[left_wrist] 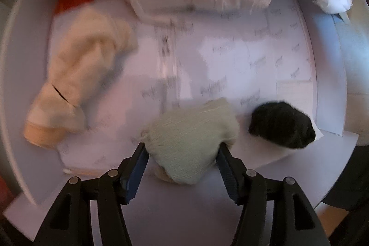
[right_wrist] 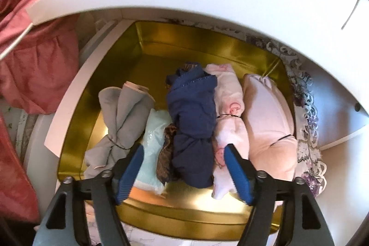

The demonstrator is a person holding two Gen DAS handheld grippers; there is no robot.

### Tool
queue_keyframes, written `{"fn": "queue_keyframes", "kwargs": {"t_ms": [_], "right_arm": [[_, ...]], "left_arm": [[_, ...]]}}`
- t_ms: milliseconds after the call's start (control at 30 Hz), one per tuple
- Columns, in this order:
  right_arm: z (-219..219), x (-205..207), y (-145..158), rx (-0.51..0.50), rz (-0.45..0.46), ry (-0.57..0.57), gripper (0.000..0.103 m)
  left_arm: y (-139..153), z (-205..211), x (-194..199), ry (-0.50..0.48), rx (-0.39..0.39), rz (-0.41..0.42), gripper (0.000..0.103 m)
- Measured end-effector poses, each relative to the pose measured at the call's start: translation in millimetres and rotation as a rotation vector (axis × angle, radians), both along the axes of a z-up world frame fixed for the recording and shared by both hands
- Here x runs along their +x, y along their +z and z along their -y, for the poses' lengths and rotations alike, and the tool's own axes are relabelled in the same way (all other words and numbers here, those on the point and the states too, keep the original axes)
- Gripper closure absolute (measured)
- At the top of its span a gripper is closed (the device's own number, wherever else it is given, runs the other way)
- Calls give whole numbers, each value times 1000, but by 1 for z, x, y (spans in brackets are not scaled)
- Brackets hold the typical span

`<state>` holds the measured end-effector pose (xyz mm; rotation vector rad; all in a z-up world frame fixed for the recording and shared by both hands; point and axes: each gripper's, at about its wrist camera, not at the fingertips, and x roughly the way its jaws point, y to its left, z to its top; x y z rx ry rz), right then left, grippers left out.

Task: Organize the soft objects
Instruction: 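Open the right tool to release the navy garment beside the pink garments, then move the right tool back into the drawer toward the black knit item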

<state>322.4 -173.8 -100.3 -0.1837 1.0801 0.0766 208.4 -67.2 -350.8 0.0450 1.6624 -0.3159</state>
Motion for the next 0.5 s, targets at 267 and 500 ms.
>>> {"fn": "queue_keyframes", "kwargs": {"t_ms": [267, 500], "right_arm": [[30, -42, 32, 112, 70, -52, 24], [70, -92, 39, 171, 81, -129, 17]], "left_arm": [[2, 4, -3, -29, 14, 33, 49], [-3, -12, 1, 39, -28, -11, 48]]}}
